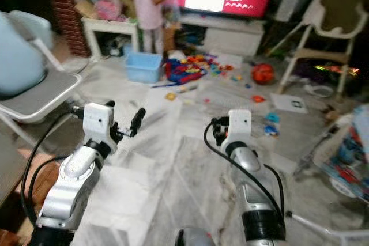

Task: Restocking fridge

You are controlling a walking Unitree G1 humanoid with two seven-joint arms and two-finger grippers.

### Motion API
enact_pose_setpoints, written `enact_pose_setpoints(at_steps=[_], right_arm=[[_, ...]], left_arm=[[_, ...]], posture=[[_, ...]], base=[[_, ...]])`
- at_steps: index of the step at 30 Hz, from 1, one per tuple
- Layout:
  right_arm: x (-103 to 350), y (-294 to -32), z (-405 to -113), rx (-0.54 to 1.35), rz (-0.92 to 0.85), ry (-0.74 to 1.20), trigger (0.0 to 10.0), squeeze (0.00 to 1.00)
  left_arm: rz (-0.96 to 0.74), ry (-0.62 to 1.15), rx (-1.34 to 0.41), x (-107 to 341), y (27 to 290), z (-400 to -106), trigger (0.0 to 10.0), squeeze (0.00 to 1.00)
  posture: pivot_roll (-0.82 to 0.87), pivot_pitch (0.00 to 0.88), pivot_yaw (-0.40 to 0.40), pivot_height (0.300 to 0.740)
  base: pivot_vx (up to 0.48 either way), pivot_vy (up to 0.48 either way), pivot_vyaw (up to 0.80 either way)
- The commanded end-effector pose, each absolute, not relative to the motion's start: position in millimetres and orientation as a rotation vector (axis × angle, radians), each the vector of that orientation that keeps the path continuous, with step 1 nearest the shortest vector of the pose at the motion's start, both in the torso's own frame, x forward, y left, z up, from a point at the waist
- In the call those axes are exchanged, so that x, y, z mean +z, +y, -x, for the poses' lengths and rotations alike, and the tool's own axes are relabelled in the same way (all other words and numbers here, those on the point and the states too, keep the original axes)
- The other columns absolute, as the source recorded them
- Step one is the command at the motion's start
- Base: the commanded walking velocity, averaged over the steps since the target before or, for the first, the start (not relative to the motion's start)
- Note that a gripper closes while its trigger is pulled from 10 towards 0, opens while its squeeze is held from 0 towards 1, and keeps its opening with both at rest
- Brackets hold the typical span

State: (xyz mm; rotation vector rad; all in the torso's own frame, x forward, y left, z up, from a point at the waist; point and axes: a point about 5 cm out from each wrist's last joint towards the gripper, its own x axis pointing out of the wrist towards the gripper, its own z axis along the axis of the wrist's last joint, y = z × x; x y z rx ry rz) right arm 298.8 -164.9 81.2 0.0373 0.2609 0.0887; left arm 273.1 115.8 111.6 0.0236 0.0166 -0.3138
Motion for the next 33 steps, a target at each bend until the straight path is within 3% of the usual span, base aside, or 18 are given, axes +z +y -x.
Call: enact_pose_setpoints(at_steps=[1,7,15,21,25,33], right_arm=[[79.3,-172.3,-298.5,0.060,-0.033,0.268,10.0,0.00],[89.8,-172.2,-300.0,0.047,-0.038,0.234,10.0,0.00],[88.3,-191.9,-274.0,-0.034,-0.029,0.250,10.0,0.00],[87.0,-206.0,-252.8,-0.119,-0.033,0.269,10.0,0.00],[82.8,-200.5,-249.1,-0.109,-0.047,0.290,10.0,0.00],[87.8,-184.8,-258.0,-0.081,-0.064,0.273,10.0,0.00]], left_arm=[[-0.030,-0.002,-0.337,117.3,110.0,-278.1,10.0,0.00],[-0.040,-0.030,-0.320,128.6,111.5,-283.4,10.0,0.00],[-0.012,0.045,-0.361,110.7,104.5,-277.9,10.0,0.00],[-0.002,0.056,-0.416,109.0,95.0,-282.2,10.0,0.00],[-0.012,0.059,-0.420,109.2,97.4,-282.4,10.0,0.00],[-0.032,0.056,-0.387,107.6,109.9,-283.6,10.0,0.00]], posture=[[0.02,0.000,-0.052,0.740],[0.02,0.000,-0.033,0.740],[-0.08,0.000,0.006,0.740],[-0.10,0.000,0.018,0.740],[-0.08,0.000,0.017,0.740],[-0.10,0.000,0.025,0.740]], base=[[0.259,0.000,-0.80],[0.256,0.000,-0.80],[0.062,0.000,-0.80],[0.000,0.480,-0.80],[0.000,0.480,-0.80],[0.000,0.000,-0.80]])
